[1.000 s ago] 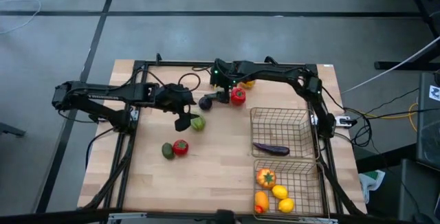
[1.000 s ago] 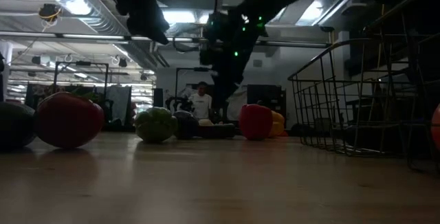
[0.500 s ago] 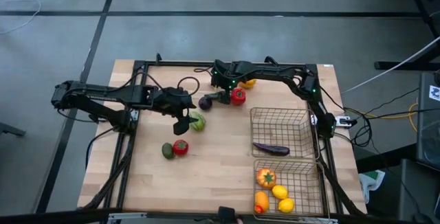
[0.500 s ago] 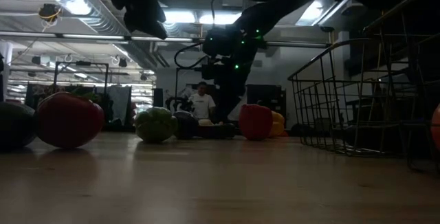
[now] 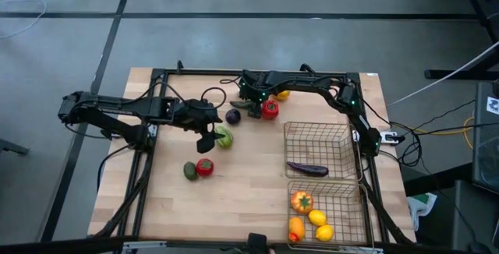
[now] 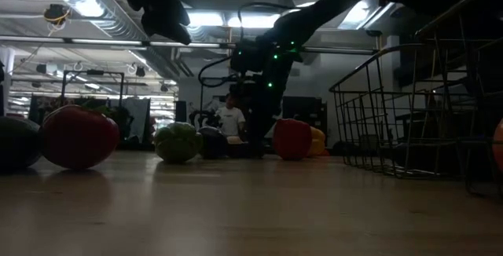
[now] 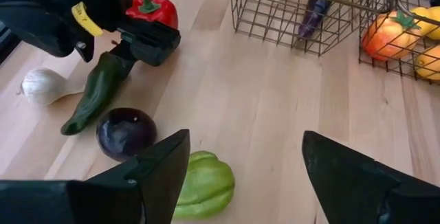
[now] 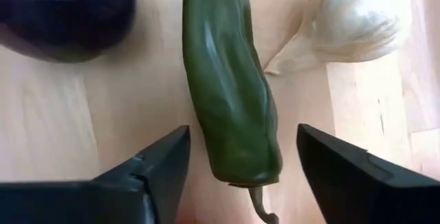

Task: Sort produce into baskets
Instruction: Put the chili pepper into the top wire basket

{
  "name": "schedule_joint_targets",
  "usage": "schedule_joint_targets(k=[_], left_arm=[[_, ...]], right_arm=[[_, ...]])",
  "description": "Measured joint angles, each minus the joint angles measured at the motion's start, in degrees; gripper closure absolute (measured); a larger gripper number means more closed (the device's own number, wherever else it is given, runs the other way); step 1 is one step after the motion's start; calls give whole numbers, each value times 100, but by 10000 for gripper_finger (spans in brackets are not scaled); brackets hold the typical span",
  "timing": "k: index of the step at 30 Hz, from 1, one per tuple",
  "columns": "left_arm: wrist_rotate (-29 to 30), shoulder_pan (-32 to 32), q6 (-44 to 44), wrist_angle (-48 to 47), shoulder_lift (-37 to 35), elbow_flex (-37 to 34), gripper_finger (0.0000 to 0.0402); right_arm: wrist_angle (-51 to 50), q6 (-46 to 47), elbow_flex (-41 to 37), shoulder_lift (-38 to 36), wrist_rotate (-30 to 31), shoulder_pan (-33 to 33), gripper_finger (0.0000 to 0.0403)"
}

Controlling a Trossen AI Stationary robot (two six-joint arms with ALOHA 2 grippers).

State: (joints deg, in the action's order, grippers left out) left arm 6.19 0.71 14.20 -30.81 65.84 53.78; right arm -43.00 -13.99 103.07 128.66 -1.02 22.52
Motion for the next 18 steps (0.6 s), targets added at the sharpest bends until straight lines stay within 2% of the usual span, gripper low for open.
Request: schedule_joint_targets(k=[6, 18], left_arm=[[8, 0, -3, 0, 0, 0, 125], [8, 0, -3, 0, 2, 0, 125]], right_arm=[[-11, -51, 0, 0, 39, 0, 185], [-184, -110, 0, -4, 34, -2, 233]])
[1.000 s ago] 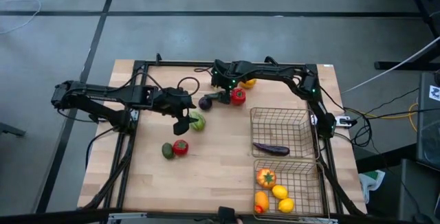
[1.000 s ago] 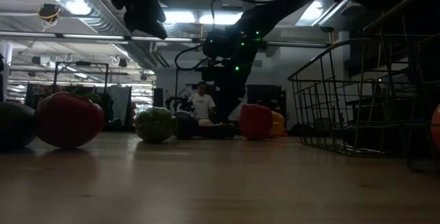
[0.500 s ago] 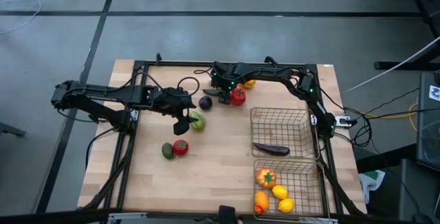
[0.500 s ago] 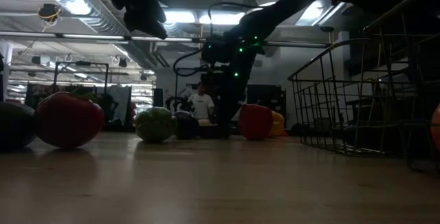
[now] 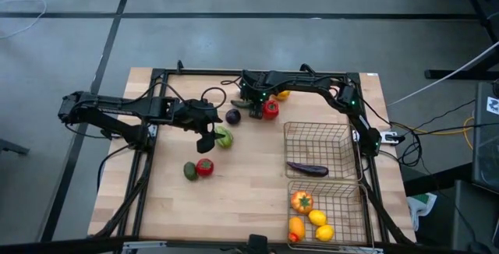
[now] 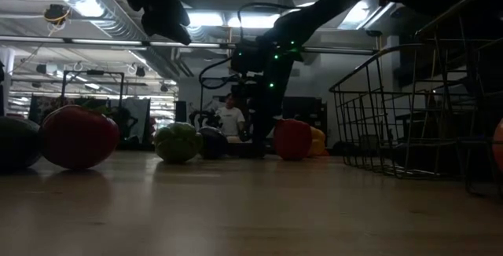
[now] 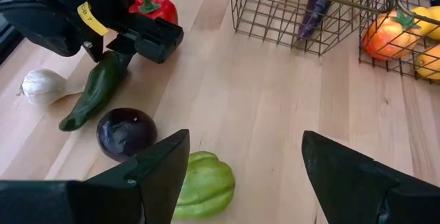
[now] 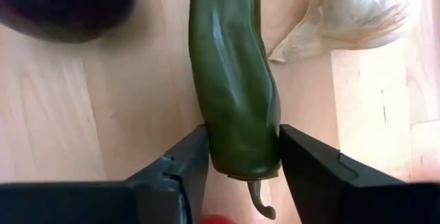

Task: Sort produce into baskets
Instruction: Put the chili pepper into the top wire basket

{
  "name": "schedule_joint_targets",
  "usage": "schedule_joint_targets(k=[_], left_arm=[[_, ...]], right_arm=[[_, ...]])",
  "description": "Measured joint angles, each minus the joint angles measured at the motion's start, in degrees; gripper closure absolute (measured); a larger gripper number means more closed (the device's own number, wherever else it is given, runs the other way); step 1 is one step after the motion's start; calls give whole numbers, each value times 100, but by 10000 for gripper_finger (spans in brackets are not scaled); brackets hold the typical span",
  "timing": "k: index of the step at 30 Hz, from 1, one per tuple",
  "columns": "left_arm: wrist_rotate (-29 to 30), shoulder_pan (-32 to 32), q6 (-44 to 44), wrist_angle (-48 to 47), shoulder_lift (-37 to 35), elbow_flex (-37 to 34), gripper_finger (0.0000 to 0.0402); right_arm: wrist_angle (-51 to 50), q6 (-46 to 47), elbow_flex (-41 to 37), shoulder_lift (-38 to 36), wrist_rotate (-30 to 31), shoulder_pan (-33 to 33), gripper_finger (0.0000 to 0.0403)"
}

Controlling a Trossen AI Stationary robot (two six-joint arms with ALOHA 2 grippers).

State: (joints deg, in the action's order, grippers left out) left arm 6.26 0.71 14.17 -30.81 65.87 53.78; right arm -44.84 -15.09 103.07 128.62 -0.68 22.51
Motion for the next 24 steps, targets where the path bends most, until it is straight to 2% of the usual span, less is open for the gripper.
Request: schedule_joint_targets(k=[10, 15, 24], left_arm=[[0, 0, 0, 0, 0, 0, 125], [0, 0, 0, -2, 0, 0, 125], [-2, 0, 0, -3, 0, 0, 125]], right_arm=[[-135, 0, 0, -11, -287, -31, 242], [-348, -3, 2, -20, -733, -129, 242], [-94, -4, -1, -20, -643, -367, 242]])
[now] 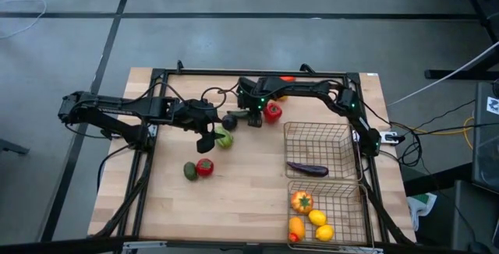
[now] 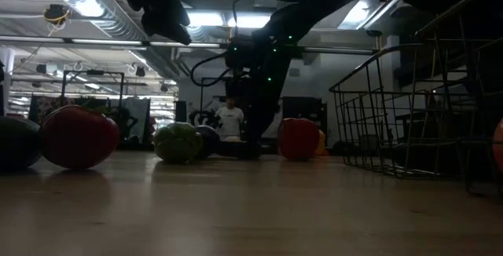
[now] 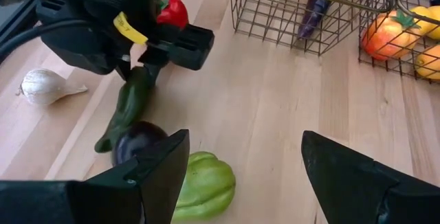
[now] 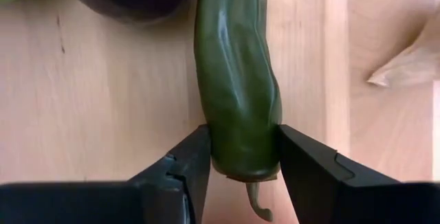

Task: Sort produce into baskets
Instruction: Put the chili pepper into the top wire basket

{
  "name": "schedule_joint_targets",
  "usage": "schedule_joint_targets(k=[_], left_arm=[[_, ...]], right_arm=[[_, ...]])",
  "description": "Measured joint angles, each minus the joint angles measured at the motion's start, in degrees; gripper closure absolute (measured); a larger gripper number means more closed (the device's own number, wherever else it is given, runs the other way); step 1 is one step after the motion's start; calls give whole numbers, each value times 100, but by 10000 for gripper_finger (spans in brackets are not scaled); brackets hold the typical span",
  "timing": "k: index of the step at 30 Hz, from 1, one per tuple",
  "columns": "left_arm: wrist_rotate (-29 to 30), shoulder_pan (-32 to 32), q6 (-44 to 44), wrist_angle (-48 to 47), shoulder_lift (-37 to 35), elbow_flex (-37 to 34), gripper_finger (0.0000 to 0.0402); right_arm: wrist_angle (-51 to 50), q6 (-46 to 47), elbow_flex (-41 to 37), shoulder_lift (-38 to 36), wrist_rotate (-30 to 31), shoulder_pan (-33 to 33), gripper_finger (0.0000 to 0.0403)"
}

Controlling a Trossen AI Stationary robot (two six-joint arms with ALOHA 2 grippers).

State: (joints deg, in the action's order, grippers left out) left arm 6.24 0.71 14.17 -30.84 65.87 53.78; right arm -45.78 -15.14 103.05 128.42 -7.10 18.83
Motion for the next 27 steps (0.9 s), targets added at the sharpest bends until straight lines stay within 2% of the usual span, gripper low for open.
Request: schedule_joint_targets(k=[15, 27], left_arm=[[0, 0, -1, -2, 0, 1, 125], [0, 0, -2, -2, 0, 2, 125]], right_arm=[[-234, 0, 1, 4, -84, -395, 242], [-79, -4, 1, 9, 209, -501, 242]])
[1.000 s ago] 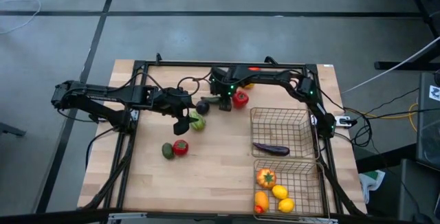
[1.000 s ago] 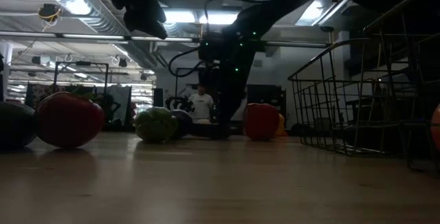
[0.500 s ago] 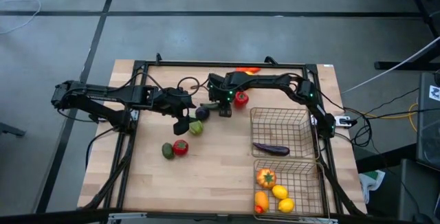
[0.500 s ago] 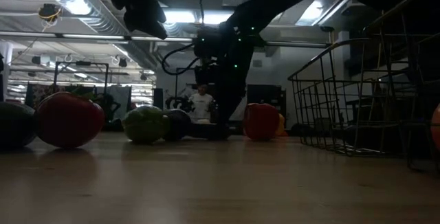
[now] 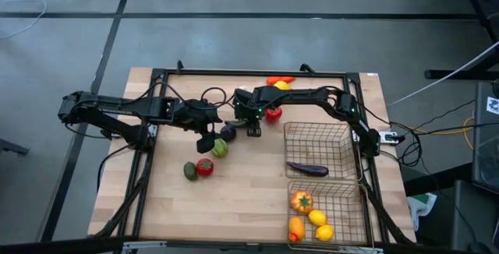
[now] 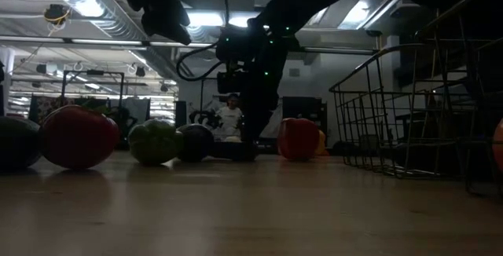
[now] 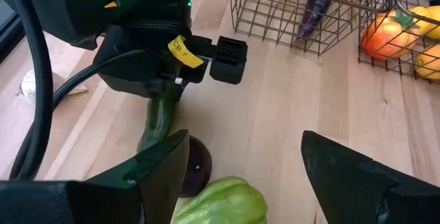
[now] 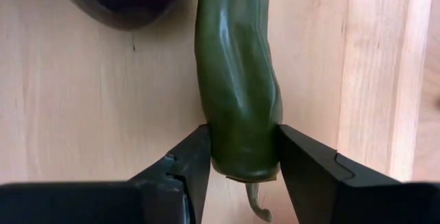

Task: Sort produce into baskets
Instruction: Put the chili pepper into the top wire basket

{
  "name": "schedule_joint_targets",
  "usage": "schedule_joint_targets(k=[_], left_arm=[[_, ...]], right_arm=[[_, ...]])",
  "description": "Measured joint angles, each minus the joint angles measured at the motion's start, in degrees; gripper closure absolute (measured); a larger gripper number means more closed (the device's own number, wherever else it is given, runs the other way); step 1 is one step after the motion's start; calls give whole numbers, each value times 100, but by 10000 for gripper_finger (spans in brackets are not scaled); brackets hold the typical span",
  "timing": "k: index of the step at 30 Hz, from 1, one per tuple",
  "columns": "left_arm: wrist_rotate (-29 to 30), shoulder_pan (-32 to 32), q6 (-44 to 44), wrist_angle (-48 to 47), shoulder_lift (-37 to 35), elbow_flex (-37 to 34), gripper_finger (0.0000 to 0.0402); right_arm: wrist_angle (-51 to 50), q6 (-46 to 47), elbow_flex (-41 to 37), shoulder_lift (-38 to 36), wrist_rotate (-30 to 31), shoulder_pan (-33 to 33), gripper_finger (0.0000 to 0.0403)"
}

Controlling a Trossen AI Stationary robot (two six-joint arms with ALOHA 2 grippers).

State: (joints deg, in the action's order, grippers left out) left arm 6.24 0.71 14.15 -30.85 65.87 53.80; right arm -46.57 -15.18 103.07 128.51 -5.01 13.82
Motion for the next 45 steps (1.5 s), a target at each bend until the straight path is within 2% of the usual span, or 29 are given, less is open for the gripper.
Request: schedule_joint_targets(k=[5, 14, 26, 37, 45], left_arm=[[-2, 0, 0, 0, 2, 0, 125], [-2, 0, 0, 0, 1, 0, 125], [-2, 1, 0, 0, 1, 0, 125], [-2, 1, 0, -2, 2, 0, 125], [-2, 0, 0, -7, 2, 0, 125]], right_arm=[[0, 0, 0, 0, 10, 0, 245], [4, 0, 0, 0, 30, 0, 292], [-191, 2, 128, 18, 43, 3, 295], [-1322, -7, 1229, 33, 45, 7, 296], [-2576, -11, 2314, 22, 41, 7, 296]])
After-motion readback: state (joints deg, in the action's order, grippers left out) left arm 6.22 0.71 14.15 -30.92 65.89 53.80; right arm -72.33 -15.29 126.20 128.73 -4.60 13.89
